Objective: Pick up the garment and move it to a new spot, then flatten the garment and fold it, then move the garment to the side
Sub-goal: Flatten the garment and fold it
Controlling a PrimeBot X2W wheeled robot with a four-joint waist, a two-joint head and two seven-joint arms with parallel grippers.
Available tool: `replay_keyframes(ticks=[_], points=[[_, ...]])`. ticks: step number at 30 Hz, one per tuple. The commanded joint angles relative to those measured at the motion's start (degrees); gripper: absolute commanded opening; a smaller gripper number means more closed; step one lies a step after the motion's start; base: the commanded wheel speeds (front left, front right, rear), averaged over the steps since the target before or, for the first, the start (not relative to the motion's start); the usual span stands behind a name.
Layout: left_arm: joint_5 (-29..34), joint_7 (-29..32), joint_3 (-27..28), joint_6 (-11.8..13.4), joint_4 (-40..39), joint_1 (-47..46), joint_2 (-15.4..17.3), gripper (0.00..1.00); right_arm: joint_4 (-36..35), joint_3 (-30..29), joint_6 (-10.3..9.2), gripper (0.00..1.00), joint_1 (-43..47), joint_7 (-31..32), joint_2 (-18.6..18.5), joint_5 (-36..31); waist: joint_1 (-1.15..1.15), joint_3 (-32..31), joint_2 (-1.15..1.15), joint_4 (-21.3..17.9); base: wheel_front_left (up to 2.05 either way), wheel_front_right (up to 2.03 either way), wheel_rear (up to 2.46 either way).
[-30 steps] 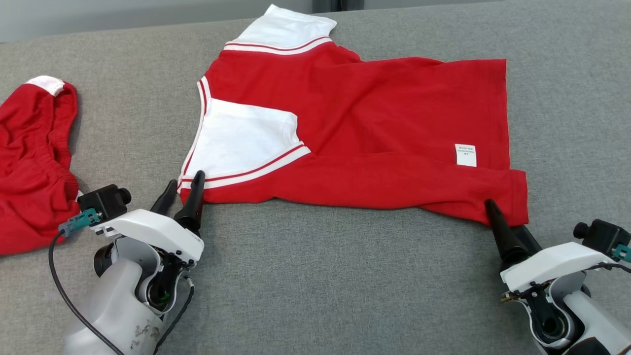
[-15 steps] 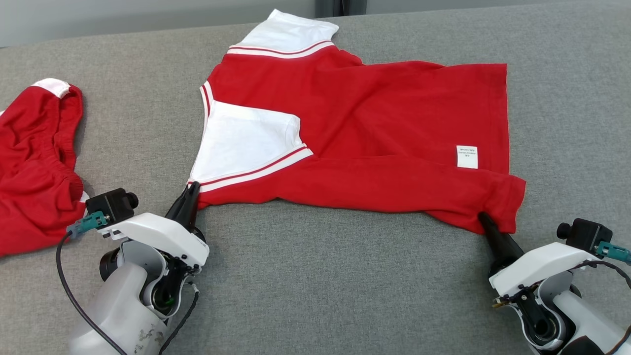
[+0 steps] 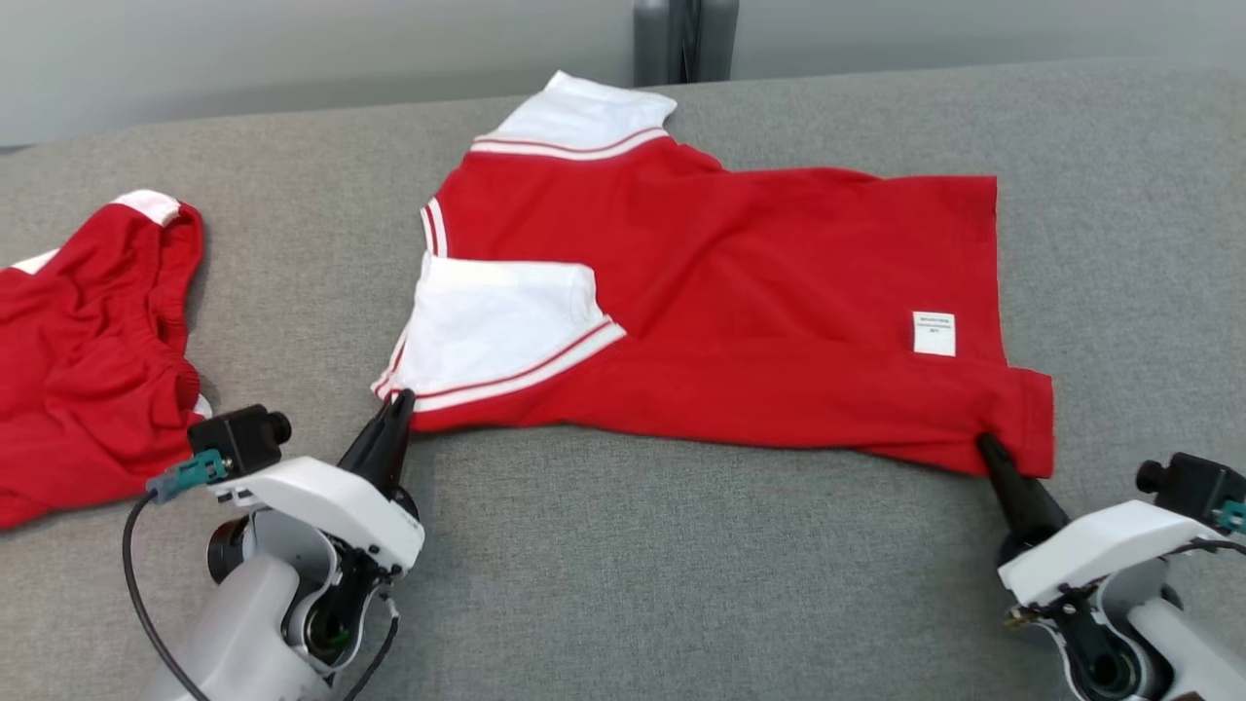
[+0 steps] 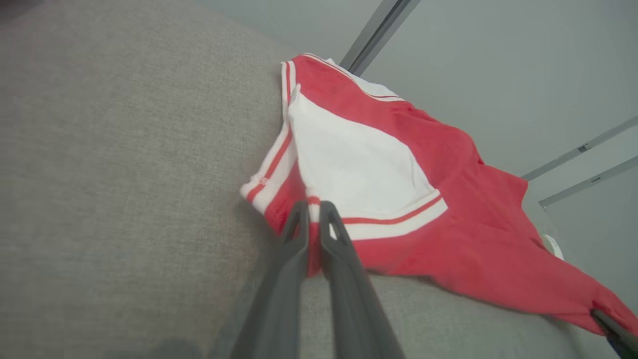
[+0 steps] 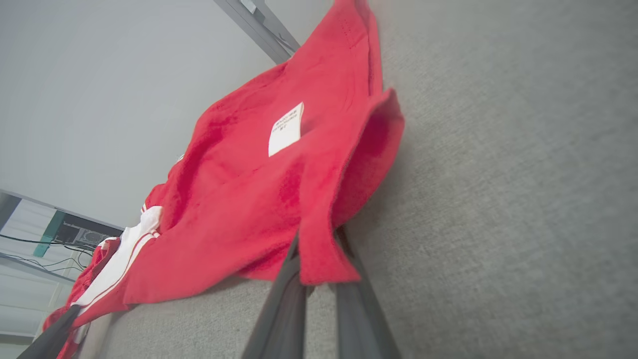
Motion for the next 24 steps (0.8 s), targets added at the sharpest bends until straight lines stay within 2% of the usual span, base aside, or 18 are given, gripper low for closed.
replay_keyframes(ticks=[1, 10, 16, 24], points=[[0.2, 0.2, -0.1, 0.2, -0.4, 0.9, 0.8, 0.0, -0.4, -0.2, 0.14, 0.0, 0.8, 0.1, -0.8, -0.4, 0.0, -0.6, 0.0, 0.3, 0.0, 0.0, 0.0], [0.5, 2.2, -1.5, 3.4, -10.7, 8.6, 3.0, 0.0, -5.5, 0.7, 0.13, 0.0, 5.3, 0.0, -6.9, 1.5, 0.0, -3.5, 0.0, 1.7, 0.0, 0.0, 0.0], [-0.1, 4.3, -2.5, 6.6, -19.3, 15.1, 4.7, 0.0, -8.5, 3.0, 0.13, 0.0, 8.3, 0.0, -11.0, 3.8, 0.0, -5.2, 0.0, 2.8, 0.0, 0.0, 0.0], [-1.3, 7.3, -3.4, 11.4, -29.8, 23.1, 6.6, 0.0, -11.7, 2.9, 0.13, 0.0, 12.5, 0.0, -15.0, 6.0, 0.0, -5.5, 0.0, 3.9, 0.0, 0.0, 0.0]])
